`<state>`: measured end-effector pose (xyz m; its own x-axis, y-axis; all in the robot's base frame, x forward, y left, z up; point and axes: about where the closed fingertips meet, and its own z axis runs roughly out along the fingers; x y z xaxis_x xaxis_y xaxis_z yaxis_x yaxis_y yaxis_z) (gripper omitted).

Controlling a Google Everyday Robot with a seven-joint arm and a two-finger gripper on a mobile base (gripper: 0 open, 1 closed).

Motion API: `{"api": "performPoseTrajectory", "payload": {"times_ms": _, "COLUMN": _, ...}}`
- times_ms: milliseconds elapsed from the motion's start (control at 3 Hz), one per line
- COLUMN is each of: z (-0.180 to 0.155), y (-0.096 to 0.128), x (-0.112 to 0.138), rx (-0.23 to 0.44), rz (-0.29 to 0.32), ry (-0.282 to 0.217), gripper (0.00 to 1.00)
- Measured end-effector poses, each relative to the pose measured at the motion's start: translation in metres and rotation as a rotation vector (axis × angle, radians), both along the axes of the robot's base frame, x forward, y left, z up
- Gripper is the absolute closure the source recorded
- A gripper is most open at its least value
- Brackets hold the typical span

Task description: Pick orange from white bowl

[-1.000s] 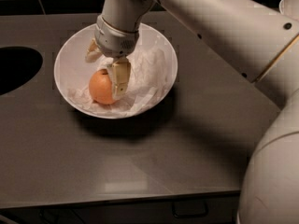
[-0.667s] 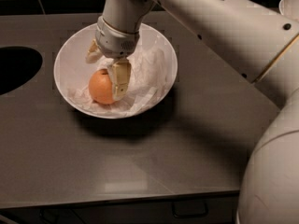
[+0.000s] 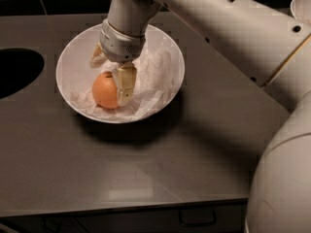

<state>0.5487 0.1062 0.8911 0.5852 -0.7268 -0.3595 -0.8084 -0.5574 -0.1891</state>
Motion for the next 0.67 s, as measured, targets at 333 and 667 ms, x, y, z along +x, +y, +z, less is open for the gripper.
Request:
{"api": "performPoseTrajectory", "payload": {"times_ms": 333, "z": -0.0031, "y": 0.0001, "x": -0.0004, "rx": -0.002, "rz": -0.001, "ry": 0.010, "gripper": 0.22}}
{"api": "performPoseTrajectory", "payload": {"times_ms": 667, "z": -0.0053, "y": 0.0001, "x": -0.0005, "rx": -0.004, "rz": -0.001, "ry": 0.017, "gripper": 0.22}}
